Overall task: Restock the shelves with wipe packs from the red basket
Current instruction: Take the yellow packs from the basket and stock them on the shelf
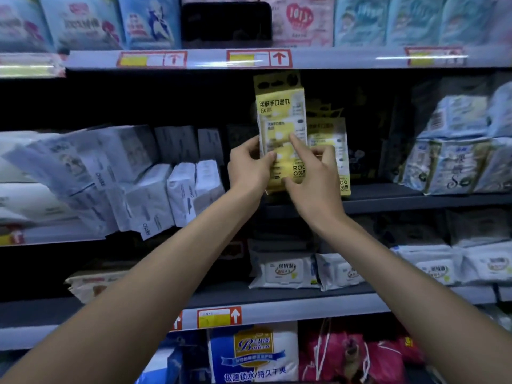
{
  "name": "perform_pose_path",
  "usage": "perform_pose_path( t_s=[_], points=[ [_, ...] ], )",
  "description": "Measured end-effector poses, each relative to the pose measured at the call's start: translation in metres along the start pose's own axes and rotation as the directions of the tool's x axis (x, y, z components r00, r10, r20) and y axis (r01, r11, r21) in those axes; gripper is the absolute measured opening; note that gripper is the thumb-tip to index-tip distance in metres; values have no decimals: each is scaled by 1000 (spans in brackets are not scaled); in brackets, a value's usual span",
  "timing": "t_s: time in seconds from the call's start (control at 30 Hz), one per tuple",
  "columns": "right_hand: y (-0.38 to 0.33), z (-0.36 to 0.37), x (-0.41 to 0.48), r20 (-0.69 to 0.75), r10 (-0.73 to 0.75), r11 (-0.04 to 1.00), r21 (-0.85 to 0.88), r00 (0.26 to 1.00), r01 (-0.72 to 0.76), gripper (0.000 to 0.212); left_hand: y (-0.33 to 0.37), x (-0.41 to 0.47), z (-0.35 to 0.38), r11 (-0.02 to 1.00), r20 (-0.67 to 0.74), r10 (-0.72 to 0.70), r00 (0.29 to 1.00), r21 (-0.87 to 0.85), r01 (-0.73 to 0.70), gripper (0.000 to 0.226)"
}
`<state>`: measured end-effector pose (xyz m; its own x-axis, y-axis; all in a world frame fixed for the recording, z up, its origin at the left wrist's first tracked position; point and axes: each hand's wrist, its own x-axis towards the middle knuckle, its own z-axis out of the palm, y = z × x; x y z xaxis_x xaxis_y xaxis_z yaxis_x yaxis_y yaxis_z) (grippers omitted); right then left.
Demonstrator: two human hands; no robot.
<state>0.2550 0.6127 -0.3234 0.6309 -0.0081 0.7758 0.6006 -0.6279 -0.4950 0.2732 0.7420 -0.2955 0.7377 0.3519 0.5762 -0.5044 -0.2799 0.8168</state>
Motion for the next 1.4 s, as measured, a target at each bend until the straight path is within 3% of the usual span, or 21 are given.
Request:
perform_pose_path(
  t_s=[0.2,0.47,0.83,1.17,1.3,1.4],
  points=[
    [9,19,-8,115,33,928,-373,993,12,69,-17,-12,18,984,-174,-130,976,95,148,23],
    [2,18,-18,148,116,957,-282,982,-71,60,-13,-28,13,973,-94,-105,990,195,122,44],
    [-12,1,-23,285,225,973,-111,932,-201,63,7,-51,-7,933,143,-146,979,350,88,72],
    [-26,-38,-44,316,232,969,-158,920,-190,63,26,-79,-31,892,286,-195,938,450,48,71],
    [-49,-37,-49,289,170,982,-127,942,-139,57,36,-96,-59,885,335,-89,938,459,-81,64],
    [-78,-25,-54,262,108,993,-70,959,-92,54,40,-109,-99,877,286,-12,958,463,-128,55]
  ],
)
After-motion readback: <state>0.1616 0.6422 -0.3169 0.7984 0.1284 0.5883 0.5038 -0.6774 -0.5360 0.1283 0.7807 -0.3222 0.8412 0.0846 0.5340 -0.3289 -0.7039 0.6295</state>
